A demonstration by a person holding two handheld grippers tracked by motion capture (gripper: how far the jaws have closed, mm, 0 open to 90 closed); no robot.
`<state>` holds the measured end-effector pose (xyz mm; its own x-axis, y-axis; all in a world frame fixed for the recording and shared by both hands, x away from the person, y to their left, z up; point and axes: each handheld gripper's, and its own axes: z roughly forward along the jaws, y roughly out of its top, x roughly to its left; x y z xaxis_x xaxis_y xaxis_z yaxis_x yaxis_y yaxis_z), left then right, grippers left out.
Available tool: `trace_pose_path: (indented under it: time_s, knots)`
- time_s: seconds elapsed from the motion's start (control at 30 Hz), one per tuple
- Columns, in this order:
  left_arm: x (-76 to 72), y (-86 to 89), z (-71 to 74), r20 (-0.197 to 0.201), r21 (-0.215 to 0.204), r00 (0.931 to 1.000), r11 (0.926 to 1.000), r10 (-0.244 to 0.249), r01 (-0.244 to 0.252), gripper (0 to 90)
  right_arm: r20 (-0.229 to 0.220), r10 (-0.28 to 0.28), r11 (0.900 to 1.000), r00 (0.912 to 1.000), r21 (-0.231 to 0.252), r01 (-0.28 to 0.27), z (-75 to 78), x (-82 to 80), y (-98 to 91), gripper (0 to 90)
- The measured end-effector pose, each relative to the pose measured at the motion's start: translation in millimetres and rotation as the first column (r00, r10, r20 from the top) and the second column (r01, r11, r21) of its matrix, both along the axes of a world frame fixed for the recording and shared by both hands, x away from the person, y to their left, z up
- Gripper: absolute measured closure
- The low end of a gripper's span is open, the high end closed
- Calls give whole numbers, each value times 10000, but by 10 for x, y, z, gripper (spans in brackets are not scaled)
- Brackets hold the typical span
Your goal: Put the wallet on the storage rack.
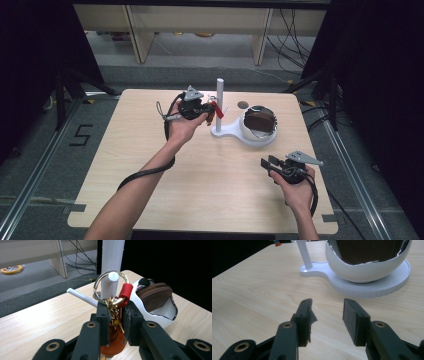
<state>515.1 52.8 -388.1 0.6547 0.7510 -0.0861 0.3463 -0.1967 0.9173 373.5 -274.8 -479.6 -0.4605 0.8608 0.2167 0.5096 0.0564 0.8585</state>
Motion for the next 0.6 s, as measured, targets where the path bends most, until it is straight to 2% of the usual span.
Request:
trace_pose_path:
  time_s: [0.03,0.13,0.4,0.43,0.5,0.6]
  knots:
    - [1,-3,-2,-15,18,10000,10000,24,-24,750,-267,-88,9997,9996,235,94,4,-17,20,596]
    - [12,-9,-18,-61,87,10000,10000,-21,21,738,27,-19,10000,10000,64,18,-3,-2,8,595]
    - [29,-16,-38,-150,91,9999,9999,-59,60,690,-8,22,9999,10000,162,-22,-13,0,14,592]
    - [30,-16,-40,-147,88,9999,9999,-74,76,677,-191,-54,9994,9998,349,61,-13,-9,30,592]
    - [29,-13,-41,-159,102,9998,9999,-124,125,649,12,7,9999,10000,125,-7,-15,2,15,591]
    - [18,-10,-40,-243,28,9995,9998,-215,216,613,19,-6,9999,10000,135,6,-15,1,16,591]
